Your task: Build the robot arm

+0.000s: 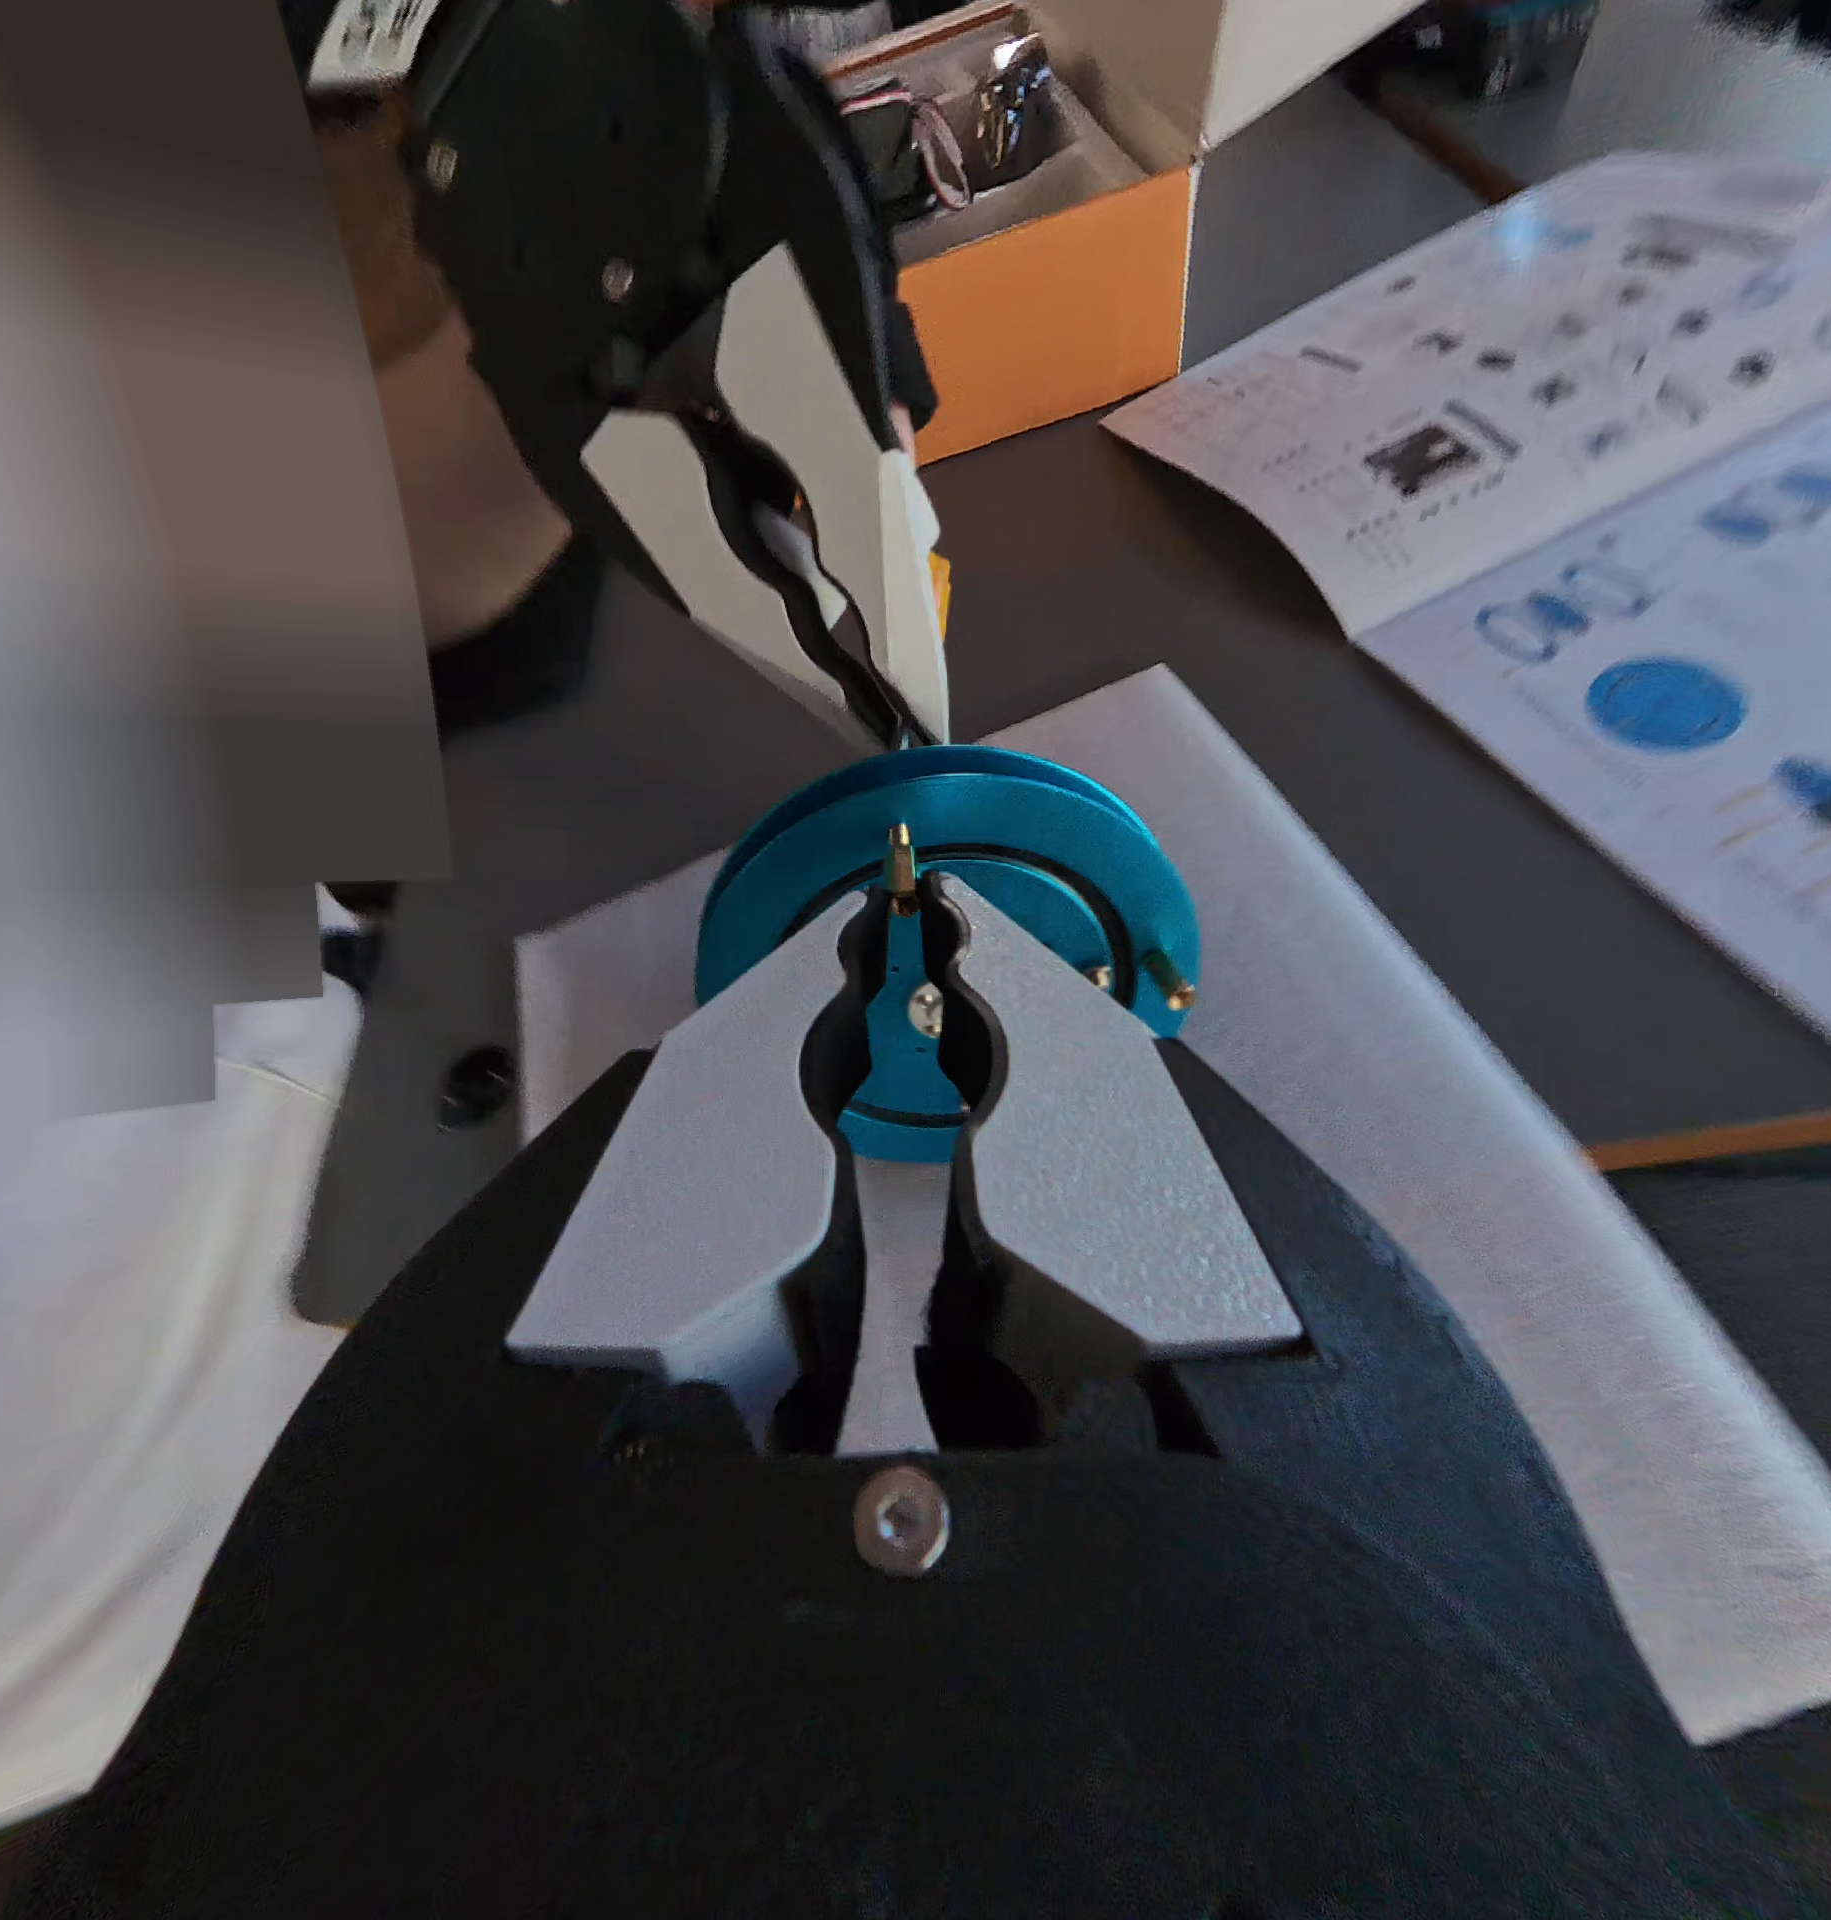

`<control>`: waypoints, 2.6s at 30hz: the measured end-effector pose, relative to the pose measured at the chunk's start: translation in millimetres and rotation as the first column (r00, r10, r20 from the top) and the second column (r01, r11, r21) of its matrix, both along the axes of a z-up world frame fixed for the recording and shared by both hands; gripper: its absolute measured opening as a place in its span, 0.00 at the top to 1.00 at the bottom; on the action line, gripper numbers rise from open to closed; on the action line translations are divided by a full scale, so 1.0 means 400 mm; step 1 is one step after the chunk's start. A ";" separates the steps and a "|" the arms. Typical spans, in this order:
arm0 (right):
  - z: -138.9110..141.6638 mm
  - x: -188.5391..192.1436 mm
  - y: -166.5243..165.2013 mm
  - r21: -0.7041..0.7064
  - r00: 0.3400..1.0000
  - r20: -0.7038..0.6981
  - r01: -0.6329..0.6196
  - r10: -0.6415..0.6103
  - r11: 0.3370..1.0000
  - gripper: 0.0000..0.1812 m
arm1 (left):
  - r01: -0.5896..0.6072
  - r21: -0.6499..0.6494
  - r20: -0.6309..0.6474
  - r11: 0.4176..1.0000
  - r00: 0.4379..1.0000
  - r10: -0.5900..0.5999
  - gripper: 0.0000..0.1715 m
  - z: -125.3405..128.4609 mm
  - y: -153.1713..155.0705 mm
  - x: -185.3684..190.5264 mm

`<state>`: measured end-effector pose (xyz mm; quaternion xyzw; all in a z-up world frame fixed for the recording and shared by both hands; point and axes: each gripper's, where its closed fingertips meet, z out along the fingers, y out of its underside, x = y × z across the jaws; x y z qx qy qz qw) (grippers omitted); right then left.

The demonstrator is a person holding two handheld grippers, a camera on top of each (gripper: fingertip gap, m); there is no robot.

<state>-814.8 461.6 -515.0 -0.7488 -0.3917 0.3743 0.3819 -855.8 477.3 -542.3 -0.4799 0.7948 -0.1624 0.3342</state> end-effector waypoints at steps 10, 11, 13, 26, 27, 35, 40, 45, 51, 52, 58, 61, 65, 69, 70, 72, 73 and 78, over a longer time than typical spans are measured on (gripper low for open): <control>0.004 -0.001 -0.006 -0.608 0.925 -0.262 0.063 -0.275 0.791 0.98 | -0.015 0.007 -0.003 1.000 1.000 0.015 0.99 -0.002 -0.005 0.002; 0.003 -0.002 -0.011 -0.547 0.939 -0.256 0.053 -0.228 0.835 0.98 | -0.014 0.008 -0.002 1.000 1.000 0.014 0.99 -0.003 -0.006 0.003; 0.006 -0.003 -0.019 -0.346 0.973 -0.203 0.034 -0.110 0.938 0.95 | -0.008 0.008 0.007 1.000 1.000 0.008 0.99 -0.003 -0.009 0.005; 0.011 0.006 -0.013 0.426 0.970 0.241 -0.146 0.043 0.893 0.91 | -0.004 -0.004 0.007 1.000 1.000 0.004 0.99 -0.003 -0.010 0.010; 0.007 0.005 -0.011 0.417 0.968 0.248 -0.147 0.043 0.897 0.95 | -0.004 -0.005 0.007 1.000 1.000 0.004 0.99 -0.002 -0.010 0.009; 0.003 0.001 -0.008 0.073 0.995 0.093 -0.029 0.022 0.997 0.98 | -0.029 -0.007 0.002 1.000 1.000 0.029 0.99 -0.003 -0.006 0.005; 0.002 0.000 -0.011 -0.330 0.997 -0.068 0.022 -0.048 0.944 0.97 | -0.035 0.007 -0.001 0.999 0.999 0.035 0.99 -0.002 -0.007 0.004; 0.006 0.000 -0.007 -0.656 0.959 -0.213 0.000 -0.185 0.755 0.98 | -0.036 0.019 -0.002 0.999 0.999 0.036 0.99 -0.001 -0.008 0.004; 0.011 -0.001 -0.015 -0.444 0.977 -0.210 -0.066 -0.033 0.894 0.95 | -0.027 0.018 0.004 0.999 1.000 0.026 0.99 -0.003 -0.011 0.007; 0.019 -0.005 -0.017 -0.322 0.984 -0.177 -0.080 0.023 0.943 0.91 | -0.028 0.018 0.002 0.999 1.000 0.028 0.99 -0.004 -0.009 0.007; 0.033 0.001 -0.004 0.313 0.979 0.190 -0.130 0.072 0.941 0.89 | -0.031 0.011 0.003 0.999 1.000 0.030 0.99 -0.005 -0.008 0.005; 0.027 -0.006 -0.005 0.504 0.906 0.424 -0.240 0.005 0.830 0.88 | -0.030 0.003 0.003 1.000 1.000 0.030 0.99 -0.006 -0.008 0.006; -0.004 0.000 0.009 0.597 0.721 0.672 -0.389 -0.172 0.701 0.89 | -0.029 0.000 0.004 1.000 1.000 0.029 0.99 -0.006 -0.009 0.008; 0.008 -0.013 0.007 0.669 0.636 0.708 -0.465 -0.306 0.580 0.94 | -0.027 0.000 0.003 1.000 1.000 0.027 0.99 -0.006 -0.012 0.008; 0.003 -0.012 0.008 0.663 0.612 0.722 -0.475 -0.324 0.579 0.97 | -0.028 0.002 0.002 1.000 1.000 0.028 0.99 -0.007 -0.011 0.008; -0.005 -0.004 0.013 0.646 0.560 0.747 -0.479 -0.360 0.595 0.97 | -0.027 0.000 0.005 1.000 1.000 0.027 0.99 -0.005 -0.012 0.008; -0.004 -0.005 0.013 0.646 0.553 0.747 -0.473 -0.369 0.599 0.96 | -0.027 -0.002 0.003 1.000 1.000 0.027 0.99 -0.005 -0.012 0.008; -0.010 0.008 0.018 0.622 0.502 0.769 -0.441 -0.397 0.647 0.98 | -0.026 0.001 0.004 1.000 1.000 0.026 0.99 -0.005 -0.014 0.009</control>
